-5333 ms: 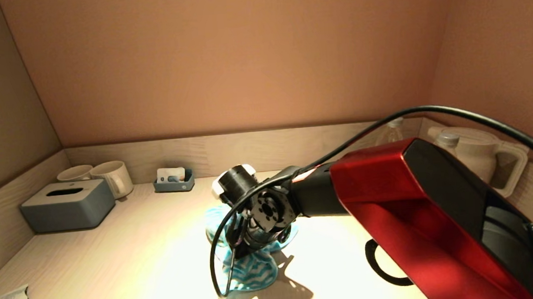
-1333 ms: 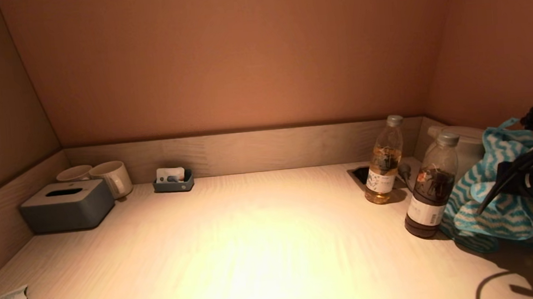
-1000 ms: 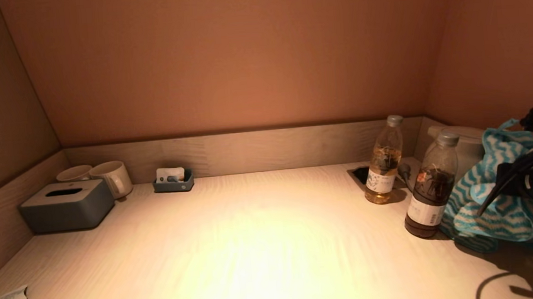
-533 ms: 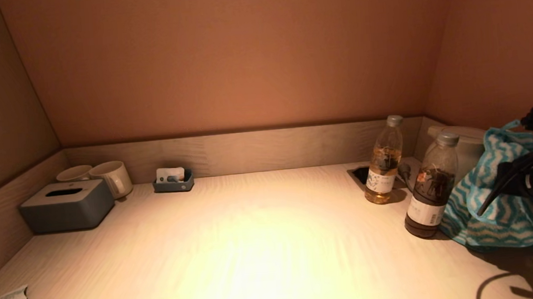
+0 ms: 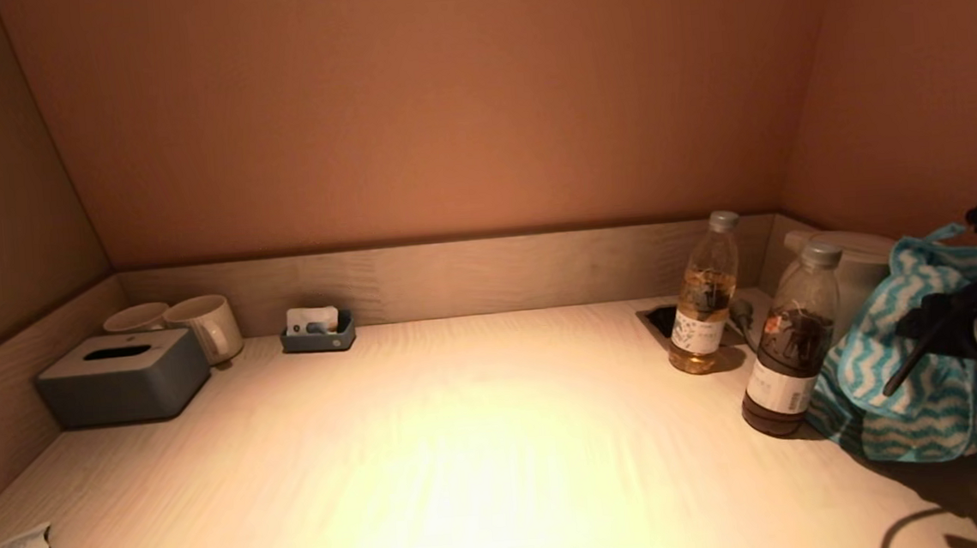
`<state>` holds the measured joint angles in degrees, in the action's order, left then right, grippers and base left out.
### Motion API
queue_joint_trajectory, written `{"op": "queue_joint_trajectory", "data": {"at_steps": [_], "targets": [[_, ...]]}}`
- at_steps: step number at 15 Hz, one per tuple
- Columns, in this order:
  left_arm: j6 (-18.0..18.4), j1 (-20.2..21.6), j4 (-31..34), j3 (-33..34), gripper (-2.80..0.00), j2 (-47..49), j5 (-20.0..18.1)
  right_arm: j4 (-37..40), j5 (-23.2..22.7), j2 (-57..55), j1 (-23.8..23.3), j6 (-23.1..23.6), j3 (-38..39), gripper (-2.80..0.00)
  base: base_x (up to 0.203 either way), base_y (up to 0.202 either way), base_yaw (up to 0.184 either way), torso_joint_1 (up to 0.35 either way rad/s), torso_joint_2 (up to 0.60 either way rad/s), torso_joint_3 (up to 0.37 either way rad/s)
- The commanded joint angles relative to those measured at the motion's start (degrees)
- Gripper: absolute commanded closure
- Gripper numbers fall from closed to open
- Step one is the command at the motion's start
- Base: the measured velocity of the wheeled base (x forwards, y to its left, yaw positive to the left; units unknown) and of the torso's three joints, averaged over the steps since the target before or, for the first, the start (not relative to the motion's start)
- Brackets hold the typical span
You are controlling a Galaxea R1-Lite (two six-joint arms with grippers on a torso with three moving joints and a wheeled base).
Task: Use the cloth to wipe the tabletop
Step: Place the tablecloth
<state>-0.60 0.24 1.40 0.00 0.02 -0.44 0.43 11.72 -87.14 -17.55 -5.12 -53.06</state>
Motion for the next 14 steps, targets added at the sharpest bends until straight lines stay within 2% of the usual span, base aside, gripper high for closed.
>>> {"op": "queue_joint_trajectory", "data": {"at_steps": [1, 4, 6, 7, 8, 14], "targets": [[0.0, 0.0, 0.0, 0.0, 0.00, 0.0, 0.0, 0.3, 0.0, 2.7, 0.1, 0.4, 0.7, -2.80, 0.000, 0.000, 0.000, 0.000, 0.00, 0.000], [-0.1, 0.0, 0.0, 0.0, 0.00, 0.0, 0.0, 1.2, -1.7, 4.8, 0.2, 1.9, 1.8, -2.80, 0.000, 0.000, 0.000, 0.000, 0.00, 0.000], [0.0, 0.0, 0.0, 0.0, 0.00, 0.0, 0.0, 4.5, -2.9, 4.6, 0.2, 1.7, 1.6, -2.80, 0.000, 0.000, 0.000, 0.000, 0.00, 0.000], [0.0, 0.0, 0.0, 0.0, 0.00, 0.0, 0.0, 5.6, -4.0, 4.6, 0.1, 1.6, 1.6, -2.80, 0.000, 0.000, 0.000, 0.000, 0.00, 0.000], [0.0, 0.0, 0.0, 0.0, 0.00, 0.0, -0.1, 7.7, -6.9, 4.4, 0.0, 1.4, 1.1, -2.80, 0.000, 0.000, 0.000, 0.000, 0.00, 0.000], [0.0, 0.0, 0.0, 0.0, 0.00, 0.0, 0.0, 11.3, -8.0, -1.8, -1.4, 0.7, -1.7, -2.80, 0.000, 0.000, 0.000, 0.000, 0.00, 0.000]]}}
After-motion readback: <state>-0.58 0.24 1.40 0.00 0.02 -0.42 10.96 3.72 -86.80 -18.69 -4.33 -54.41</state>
